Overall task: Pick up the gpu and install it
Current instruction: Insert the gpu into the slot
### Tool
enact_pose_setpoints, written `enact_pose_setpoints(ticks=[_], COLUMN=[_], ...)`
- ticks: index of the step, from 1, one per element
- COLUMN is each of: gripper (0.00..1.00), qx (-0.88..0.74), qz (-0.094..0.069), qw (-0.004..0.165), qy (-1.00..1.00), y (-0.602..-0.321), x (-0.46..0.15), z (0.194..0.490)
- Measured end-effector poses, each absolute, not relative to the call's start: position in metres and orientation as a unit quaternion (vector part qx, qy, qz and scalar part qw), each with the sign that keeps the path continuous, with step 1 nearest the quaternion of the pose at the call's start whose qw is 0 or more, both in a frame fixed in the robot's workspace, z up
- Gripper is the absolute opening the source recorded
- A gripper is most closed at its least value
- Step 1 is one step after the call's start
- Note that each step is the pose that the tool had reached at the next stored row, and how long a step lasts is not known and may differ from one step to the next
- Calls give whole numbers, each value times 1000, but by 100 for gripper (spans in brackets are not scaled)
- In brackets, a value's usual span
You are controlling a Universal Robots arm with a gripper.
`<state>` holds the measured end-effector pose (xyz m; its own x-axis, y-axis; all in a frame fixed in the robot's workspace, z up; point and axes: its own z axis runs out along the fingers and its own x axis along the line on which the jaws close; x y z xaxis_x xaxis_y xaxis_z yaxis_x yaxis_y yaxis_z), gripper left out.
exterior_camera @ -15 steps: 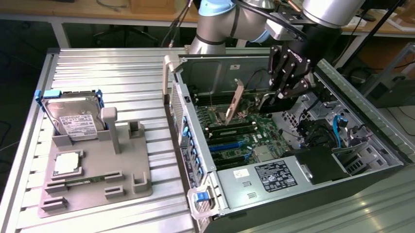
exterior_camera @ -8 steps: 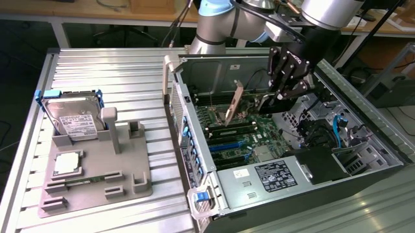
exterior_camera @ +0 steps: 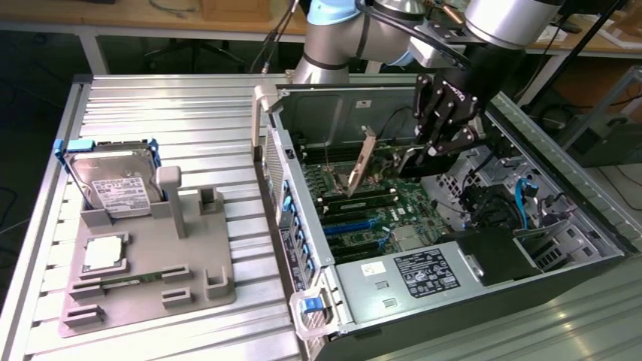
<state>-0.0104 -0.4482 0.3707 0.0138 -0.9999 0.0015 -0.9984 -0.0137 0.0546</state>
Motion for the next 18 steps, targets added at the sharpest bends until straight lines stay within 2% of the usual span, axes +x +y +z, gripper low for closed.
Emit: enact_pose_setpoints(ticks=[18], gripper=[27], qx=[712], qz=[-19], qw=[20], qy=[-702], y=[-448], x=[-10], z=[362])
